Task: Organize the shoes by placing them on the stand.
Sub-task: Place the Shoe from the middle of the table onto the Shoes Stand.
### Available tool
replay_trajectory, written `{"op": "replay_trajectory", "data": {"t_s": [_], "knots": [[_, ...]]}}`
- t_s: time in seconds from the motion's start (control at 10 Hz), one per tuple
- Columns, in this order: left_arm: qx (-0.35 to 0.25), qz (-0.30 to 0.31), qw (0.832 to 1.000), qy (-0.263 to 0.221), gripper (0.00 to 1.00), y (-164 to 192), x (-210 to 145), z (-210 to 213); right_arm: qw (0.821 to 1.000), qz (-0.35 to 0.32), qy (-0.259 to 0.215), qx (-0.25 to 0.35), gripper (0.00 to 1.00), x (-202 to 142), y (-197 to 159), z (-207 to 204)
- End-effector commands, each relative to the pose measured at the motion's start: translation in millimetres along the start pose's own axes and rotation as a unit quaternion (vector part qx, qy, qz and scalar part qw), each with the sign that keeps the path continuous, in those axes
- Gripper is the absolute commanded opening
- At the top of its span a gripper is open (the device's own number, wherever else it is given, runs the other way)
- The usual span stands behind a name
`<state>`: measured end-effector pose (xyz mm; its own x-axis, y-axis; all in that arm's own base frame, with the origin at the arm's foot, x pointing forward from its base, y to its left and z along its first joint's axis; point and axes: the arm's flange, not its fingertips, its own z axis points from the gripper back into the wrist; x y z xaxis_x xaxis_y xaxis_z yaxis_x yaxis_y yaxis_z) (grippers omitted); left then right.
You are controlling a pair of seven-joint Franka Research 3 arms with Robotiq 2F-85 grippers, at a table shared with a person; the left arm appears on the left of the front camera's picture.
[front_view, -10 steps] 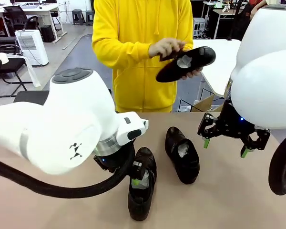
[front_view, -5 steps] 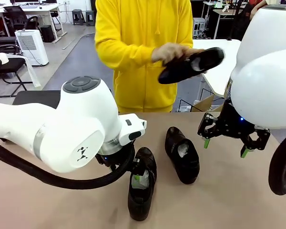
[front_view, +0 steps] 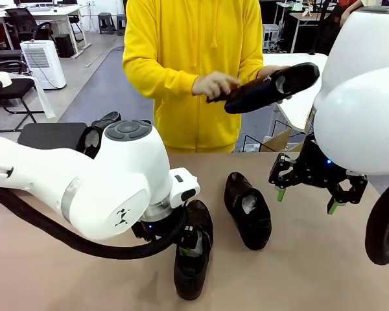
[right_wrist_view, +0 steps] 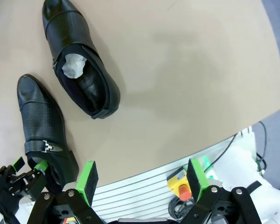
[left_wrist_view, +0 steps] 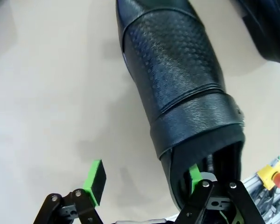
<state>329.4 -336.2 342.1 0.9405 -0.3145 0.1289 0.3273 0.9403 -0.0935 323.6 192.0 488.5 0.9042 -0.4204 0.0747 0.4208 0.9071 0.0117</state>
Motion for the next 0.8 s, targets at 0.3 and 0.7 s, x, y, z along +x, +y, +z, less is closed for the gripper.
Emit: {"op": "replay_trajectory", "data": {"t_s": [0.3,0.7], "knots": [[0.008,0.02,0.999,0.024,0.0,-10.1,7.5,-0.8,1.0,0.011,0.008,0.018,1.0,3.7,0.9,0.1],[0.019,0.013,0.999,0.039,0.0,-17.8,7.0,0.3,1.0,0.011,0.008,0.018,1.0,3.7,0.9,0.1]]}}
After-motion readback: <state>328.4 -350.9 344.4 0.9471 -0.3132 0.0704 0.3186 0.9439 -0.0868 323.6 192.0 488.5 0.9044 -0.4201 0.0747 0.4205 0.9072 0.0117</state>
